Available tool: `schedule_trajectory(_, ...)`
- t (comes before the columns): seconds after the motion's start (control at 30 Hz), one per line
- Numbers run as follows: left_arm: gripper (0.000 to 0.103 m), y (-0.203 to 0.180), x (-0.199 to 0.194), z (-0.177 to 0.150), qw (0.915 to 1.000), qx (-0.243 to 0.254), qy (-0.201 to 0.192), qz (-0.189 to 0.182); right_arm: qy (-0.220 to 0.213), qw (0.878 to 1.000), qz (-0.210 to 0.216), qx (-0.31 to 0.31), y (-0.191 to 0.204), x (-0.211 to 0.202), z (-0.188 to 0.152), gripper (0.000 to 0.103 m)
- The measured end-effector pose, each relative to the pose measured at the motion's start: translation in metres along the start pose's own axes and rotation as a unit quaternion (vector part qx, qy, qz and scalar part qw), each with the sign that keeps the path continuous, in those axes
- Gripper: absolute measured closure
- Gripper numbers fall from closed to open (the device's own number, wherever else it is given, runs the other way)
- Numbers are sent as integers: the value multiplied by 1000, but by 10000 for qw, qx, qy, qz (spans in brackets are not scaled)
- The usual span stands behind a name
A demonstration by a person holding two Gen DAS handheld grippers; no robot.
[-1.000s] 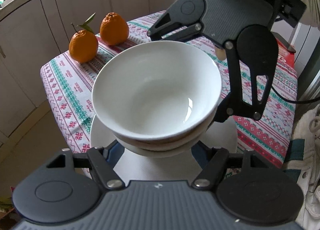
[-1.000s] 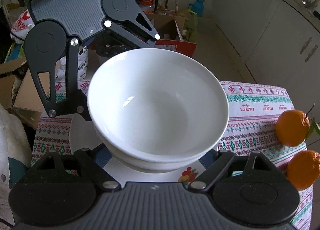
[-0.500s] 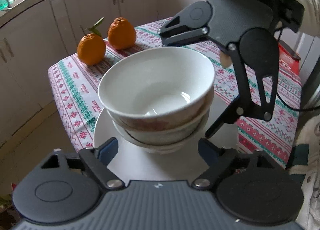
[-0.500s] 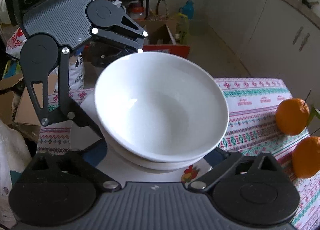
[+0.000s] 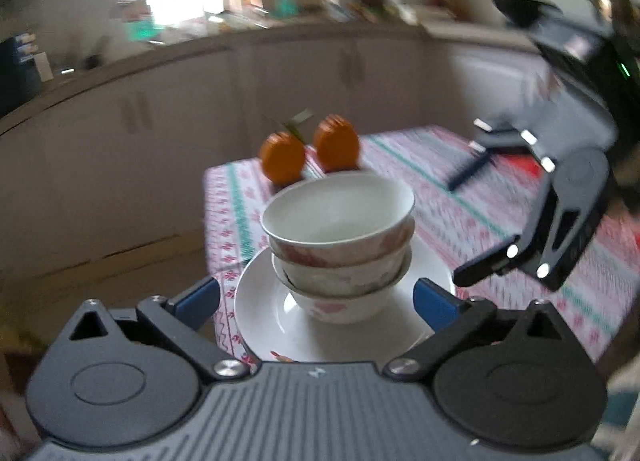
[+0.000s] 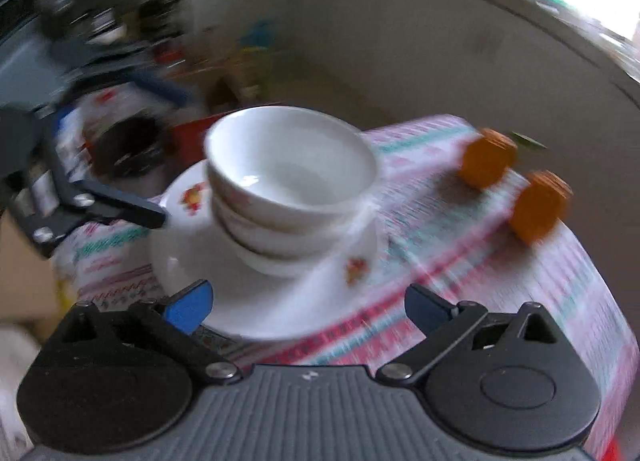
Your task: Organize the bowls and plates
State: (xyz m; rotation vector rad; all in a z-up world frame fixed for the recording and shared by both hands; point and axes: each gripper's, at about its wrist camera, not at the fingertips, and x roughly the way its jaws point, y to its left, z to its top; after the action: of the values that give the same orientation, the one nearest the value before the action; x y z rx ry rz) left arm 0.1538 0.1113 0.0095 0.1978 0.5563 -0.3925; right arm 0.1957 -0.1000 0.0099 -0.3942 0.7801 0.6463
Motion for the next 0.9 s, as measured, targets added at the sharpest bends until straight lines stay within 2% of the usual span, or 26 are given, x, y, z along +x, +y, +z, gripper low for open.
schedule_trajectory(0.1, 1, -17, -15, -7, 9968, -528, -170, 575, -183, 9939, -507, 966, 0, -17, -20, 0)
schedule_trajectory(0.23, 1, -32, -33, -13, 9851, -1383, -199, 1003, -145, 9673, -1339, 2147, 9, -35, -43, 0)
schedule_trajectory(0.3, 1, -36, -37, -13, 9772, -1705, -77, 1265, -234, 9594, -1440, 2412, 15, -49, -51, 0)
schedule_trajectory(0.37, 1, -45, -43, -12, 9713, -1789, 23, 1566, -431, 9555, -1528, 2486, 30, -64, -54, 0)
schedule_trajectory(0.47, 1, -58, -59, -14, 9692, -1739, -62, 1741, -735, 9489, -1877, 2428, 53, -86, -58, 0)
schedule_trajectory(0.67, 1, -74, -81, -11, 9699, -1525, -238, 1884, -1115, 9353, -2315, 2434, 73, -115, -64, 0)
schedule_trajectory(0.9, 1, -91, -93, -12, 9709, -1391, -395, 1909, -1160, 9289, -2485, 2487, 81, -127, -73, 0)
